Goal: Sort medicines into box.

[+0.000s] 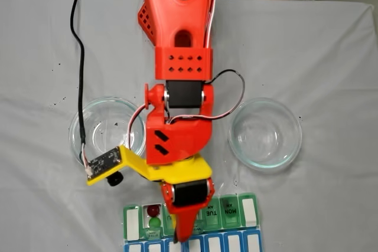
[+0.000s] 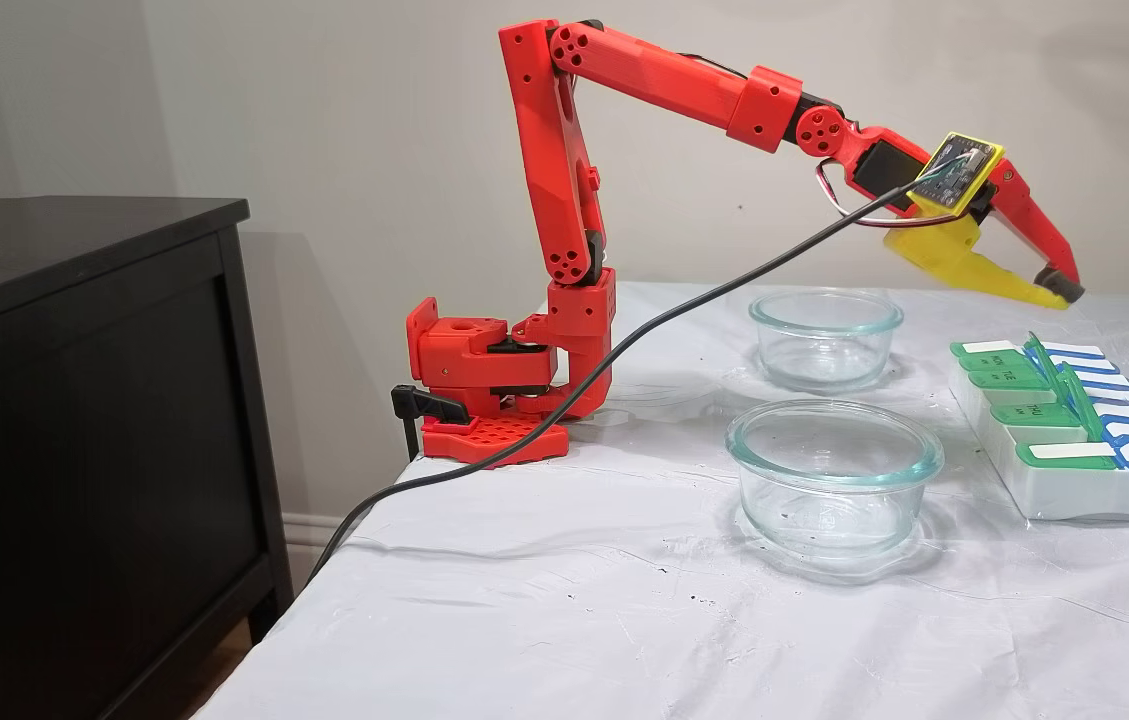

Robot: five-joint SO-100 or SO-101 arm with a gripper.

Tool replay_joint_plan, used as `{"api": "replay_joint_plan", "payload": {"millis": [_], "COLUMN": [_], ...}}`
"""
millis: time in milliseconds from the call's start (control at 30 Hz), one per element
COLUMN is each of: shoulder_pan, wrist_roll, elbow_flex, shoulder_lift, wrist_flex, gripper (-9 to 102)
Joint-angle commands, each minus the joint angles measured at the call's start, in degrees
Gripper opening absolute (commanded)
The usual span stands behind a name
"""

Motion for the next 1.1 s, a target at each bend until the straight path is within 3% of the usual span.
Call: {"api": "replay_joint_plan", "payload": {"millis": [0,367,633,1067], "shoulder_pan": [-2.02,-3.87,-5.71,-4.22], "wrist_roll": [0.26,1.14,2.9,4.22], "elbow_flex": [-3.6,-5.36,-8.09,-13.97], "shoulder_lift": [-1.05,-8.0,-7.65,-18.11], "wrist_flex": [-3.96,-4.57,12.22,19.25], "gripper": [0,0,0,0]}}
